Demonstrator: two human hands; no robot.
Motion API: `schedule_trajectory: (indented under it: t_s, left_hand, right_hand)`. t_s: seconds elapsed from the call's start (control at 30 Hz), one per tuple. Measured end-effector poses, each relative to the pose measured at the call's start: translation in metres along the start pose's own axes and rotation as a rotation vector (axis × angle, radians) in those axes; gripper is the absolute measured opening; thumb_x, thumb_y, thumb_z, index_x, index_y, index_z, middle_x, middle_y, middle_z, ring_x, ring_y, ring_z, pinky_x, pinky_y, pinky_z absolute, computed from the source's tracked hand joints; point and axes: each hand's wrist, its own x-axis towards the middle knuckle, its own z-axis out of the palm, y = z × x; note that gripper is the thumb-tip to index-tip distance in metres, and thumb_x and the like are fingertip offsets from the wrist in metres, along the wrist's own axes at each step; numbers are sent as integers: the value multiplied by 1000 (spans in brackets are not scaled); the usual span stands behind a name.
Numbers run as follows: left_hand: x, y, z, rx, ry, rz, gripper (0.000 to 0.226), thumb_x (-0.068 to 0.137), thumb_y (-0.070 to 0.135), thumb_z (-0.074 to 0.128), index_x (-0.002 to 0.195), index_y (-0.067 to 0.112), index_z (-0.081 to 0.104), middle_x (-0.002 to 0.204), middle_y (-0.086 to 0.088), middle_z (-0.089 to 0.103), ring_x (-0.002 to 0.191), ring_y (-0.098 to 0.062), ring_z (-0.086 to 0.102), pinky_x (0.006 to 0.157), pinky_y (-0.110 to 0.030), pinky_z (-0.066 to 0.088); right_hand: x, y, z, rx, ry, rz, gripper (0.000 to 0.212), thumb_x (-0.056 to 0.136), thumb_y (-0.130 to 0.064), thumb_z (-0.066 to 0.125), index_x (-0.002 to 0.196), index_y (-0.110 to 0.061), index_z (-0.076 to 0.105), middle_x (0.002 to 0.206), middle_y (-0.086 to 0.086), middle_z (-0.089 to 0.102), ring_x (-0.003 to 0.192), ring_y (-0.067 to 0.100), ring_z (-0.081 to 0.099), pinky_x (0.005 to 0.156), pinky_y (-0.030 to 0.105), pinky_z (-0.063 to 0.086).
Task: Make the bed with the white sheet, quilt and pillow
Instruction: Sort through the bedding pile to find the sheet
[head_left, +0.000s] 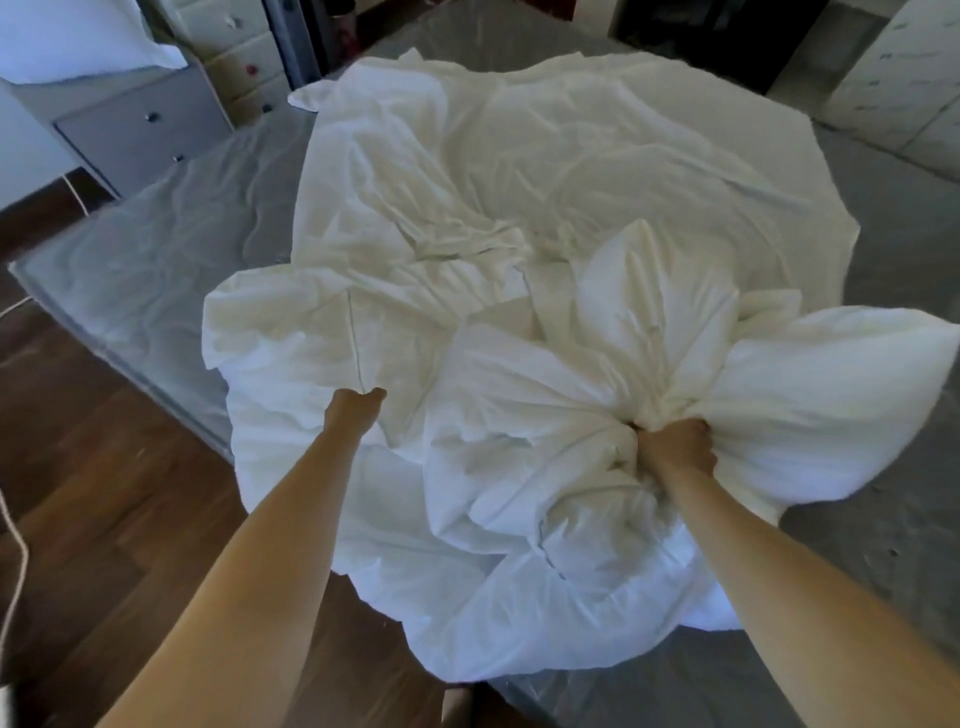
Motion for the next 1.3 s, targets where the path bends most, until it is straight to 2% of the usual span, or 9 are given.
schedule_trajectory:
  t_s: [0.2, 0.27, 0.33, 0.4, 0.63, 0.77, 1.1, 1.2, 1.3]
  left_hand:
    - [42, -6, 29, -118, -58, -52, 74, 83, 43, 67, 134, -1, 37, 127, -18, 51, 114, -38, 54, 93, -44, 50]
    - [49, -6, 37, -211, -68, -56, 63, 82, 43, 69, 119, -1, 42, 104, -17, 55, 83, -35, 60, 65, -39, 56]
    - [49, -5, 40, -223, -106, -32, 41, 87, 32, 66, 100, -3, 48, 73, -11, 46, 49, -23, 43, 39, -24, 35]
    - [42, -2, 43, -174, -107, 38, 33, 93, 21, 55, 106, -9, 56, 66, -9, 46, 48, -22, 39, 43, -22, 31]
    - [-37, 42, 26, -239, -84, 343, 32, 99, 26, 43, 119, 6, 57, 115, -11, 60, 109, -31, 56, 92, -36, 45]
    - [-109, 68, 20, -297, -147, 487, 34, 98, 26, 45, 122, 7, 58, 122, -8, 61, 113, -26, 57, 103, -40, 43]
    - [-363, 106, 106, -3, -353, 1072, 35, 96, 17, 50, 61, 17, 47, 64, 10, 47, 62, 2, 42, 64, -15, 31]
    - [-394, 97, 139, 125, -405, 1064, 47, 93, 19, 54, 51, 22, 34, 53, 10, 34, 53, -2, 34, 61, -20, 29]
    - [-396, 74, 164, -1, -531, 835, 26, 93, 35, 55, 71, 23, 49, 74, 7, 52, 73, -9, 48, 74, -27, 35]
  right_hand:
    - [21, 1, 20, -78, -38, 19, 100, 72, -47, 74, 141, 6, 24, 140, 21, 42, 126, 40, 44, 103, 54, 38]
    - [28, 0, 25, -104, -30, 12, 100, 75, -47, 72, 142, 7, 21, 141, 21, 39, 128, 40, 42, 103, 53, 37]
    - [30, -2, 27, -121, -35, 2, 101, 76, -47, 71, 142, 9, 19, 142, 22, 36, 129, 40, 40, 104, 52, 37]
    - [25, -3, 25, -106, -36, 12, 103, 75, -48, 72, 142, 9, 19, 142, 22, 36, 129, 40, 39, 104, 51, 37]
    - [-8, 6, -18, 13, -56, -8, 98, 68, -49, 80, 137, 1, 32, 137, 22, 43, 129, 37, 41, 102, 42, 36]
    - [-24, 32, -65, 110, -121, -100, 94, 76, -38, 76, 144, 3, 25, 143, 22, 39, 131, 37, 41, 103, 39, 37]
    - [-64, 136, -185, 282, -74, -69, 81, 91, -24, 58, 146, 7, 7, 139, 27, 43, 124, 39, 47, 101, 43, 42]
    - [-69, 172, -200, 281, -85, -46, 73, 92, -22, 55, 145, 8, 13, 136, 28, 45, 122, 39, 48, 101, 43, 42]
    - [-75, 201, -197, 221, -144, -12, 97, 86, -39, 65, 147, 6, 5, 140, 23, 43, 126, 36, 46, 100, 39, 43]
